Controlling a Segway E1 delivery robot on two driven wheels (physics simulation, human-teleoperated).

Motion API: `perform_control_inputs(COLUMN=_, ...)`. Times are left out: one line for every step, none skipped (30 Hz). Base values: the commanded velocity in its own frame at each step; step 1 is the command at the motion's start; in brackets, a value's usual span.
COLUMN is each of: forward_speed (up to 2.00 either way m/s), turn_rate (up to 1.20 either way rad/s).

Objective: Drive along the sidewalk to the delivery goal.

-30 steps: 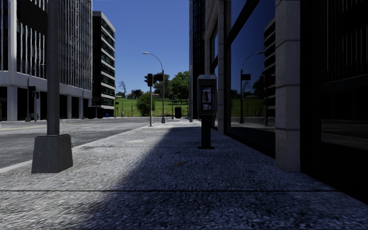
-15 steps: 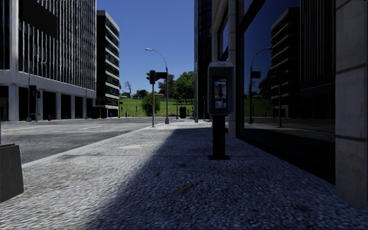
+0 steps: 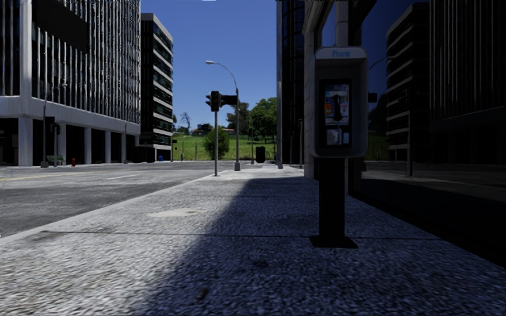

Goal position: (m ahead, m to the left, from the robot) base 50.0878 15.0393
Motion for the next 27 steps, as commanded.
perform_control_inputs(forward_speed=2.00, turn_rate=0.08)
perform_control_inputs(forward_speed=2.00, turn_rate=0.02)
perform_control_inputs(forward_speed=2.00, turn_rate=0.00)
perform_control_inputs(forward_speed=2.00, turn_rate=0.00)
perform_control_inputs(forward_speed=2.00, turn_rate=0.00)
perform_control_inputs(forward_speed=2.00, turn_rate=0.00)
perform_control_inputs(forward_speed=2.00, turn_rate=0.00)
perform_control_inputs(forward_speed=2.00, turn_rate=0.00)
perform_control_inputs(forward_speed=2.00, turn_rate=0.00)
perform_control_inputs(forward_speed=2.00, turn_rate=0.00)
perform_control_inputs(forward_speed=2.00, turn_rate=0.00)
perform_control_inputs(forward_speed=2.00, turn_rate=0.00)
perform_control_inputs(forward_speed=2.00, turn_rate=0.00)
perform_control_inputs(forward_speed=2.00, turn_rate=0.00)
perform_control_inputs(forward_speed=2.00, turn_rate=0.00)
perform_control_inputs(forward_speed=2.00, turn_rate=0.00)
perform_control_inputs(forward_speed=2.00, turn_rate=0.00)
perform_control_inputs(forward_speed=2.00, turn_rate=0.00)
perform_control_inputs(forward_speed=2.00, turn_rate=0.00)
perform_control_inputs(forward_speed=2.00, turn_rate=0.00)
perform_control_inputs(forward_speed=2.00, turn_rate=0.00)
perform_control_inputs(forward_speed=2.00, turn_rate=0.00)
perform_control_inputs(forward_speed=2.00, turn_rate=0.00)
perform_control_inputs(forward_speed=2.00, turn_rate=0.00)
perform_control_inputs(forward_speed=2.00, turn_rate=0.00)
perform_control_inputs(forward_speed=2.00, turn_rate=0.00)
perform_control_inputs(forward_speed=2.00, turn_rate=0.00)
